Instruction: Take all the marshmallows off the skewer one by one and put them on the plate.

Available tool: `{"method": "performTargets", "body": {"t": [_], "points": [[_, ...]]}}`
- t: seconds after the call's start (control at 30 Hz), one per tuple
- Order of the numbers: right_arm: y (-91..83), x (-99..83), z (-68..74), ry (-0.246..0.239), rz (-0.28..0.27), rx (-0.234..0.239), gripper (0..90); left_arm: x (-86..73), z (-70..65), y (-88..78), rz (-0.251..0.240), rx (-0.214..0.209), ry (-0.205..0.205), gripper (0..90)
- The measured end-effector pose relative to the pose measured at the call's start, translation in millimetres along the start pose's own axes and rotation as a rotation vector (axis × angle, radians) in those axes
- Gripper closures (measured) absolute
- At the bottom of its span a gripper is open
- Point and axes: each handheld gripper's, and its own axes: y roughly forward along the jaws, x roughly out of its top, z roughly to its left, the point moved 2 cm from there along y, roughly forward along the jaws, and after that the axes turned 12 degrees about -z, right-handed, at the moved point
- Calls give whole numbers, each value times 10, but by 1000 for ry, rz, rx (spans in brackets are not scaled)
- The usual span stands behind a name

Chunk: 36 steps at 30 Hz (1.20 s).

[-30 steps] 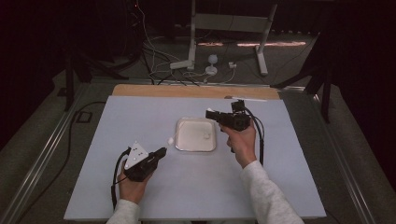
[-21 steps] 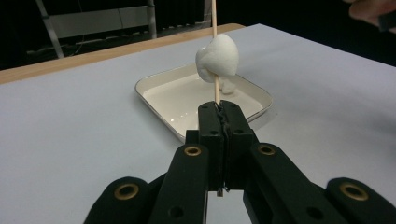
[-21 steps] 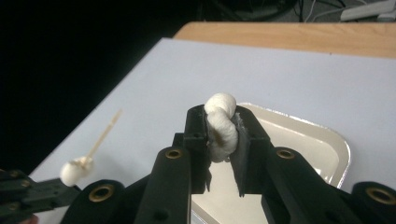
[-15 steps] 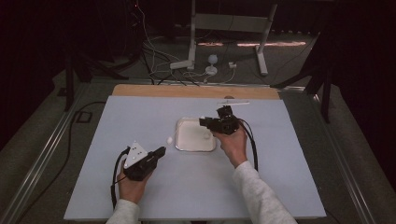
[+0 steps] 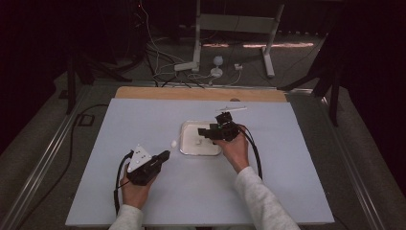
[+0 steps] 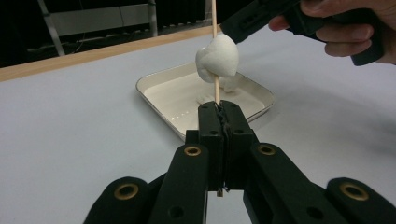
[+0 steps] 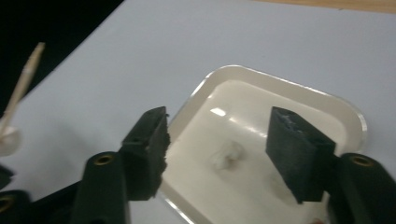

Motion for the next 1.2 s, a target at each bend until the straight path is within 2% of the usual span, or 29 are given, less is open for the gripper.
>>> {"method": "performTargets", "body": {"t": [0.1,0.2,0.37,0.8,0.97,1.2], "points": [[-34,1,37,10,-6,45,303,0,4,-1,0,5,0,898],[-71,4,102,1,-18,71,257,0,2,0,-1,6,0,898],[-123,-1,231,16,-36,121,180,-3,-7,9,0,6,-1,898],[-82,-67,448,-7,-13,177,153,-2,-12,12,0,3,0,897],[-78,-81,525,-19,-15,185,149,2,-21,15,-4,3,0,897],[-62,-98,603,-12,-22,207,147,1,-26,20,-1,-2,6,897]]}}
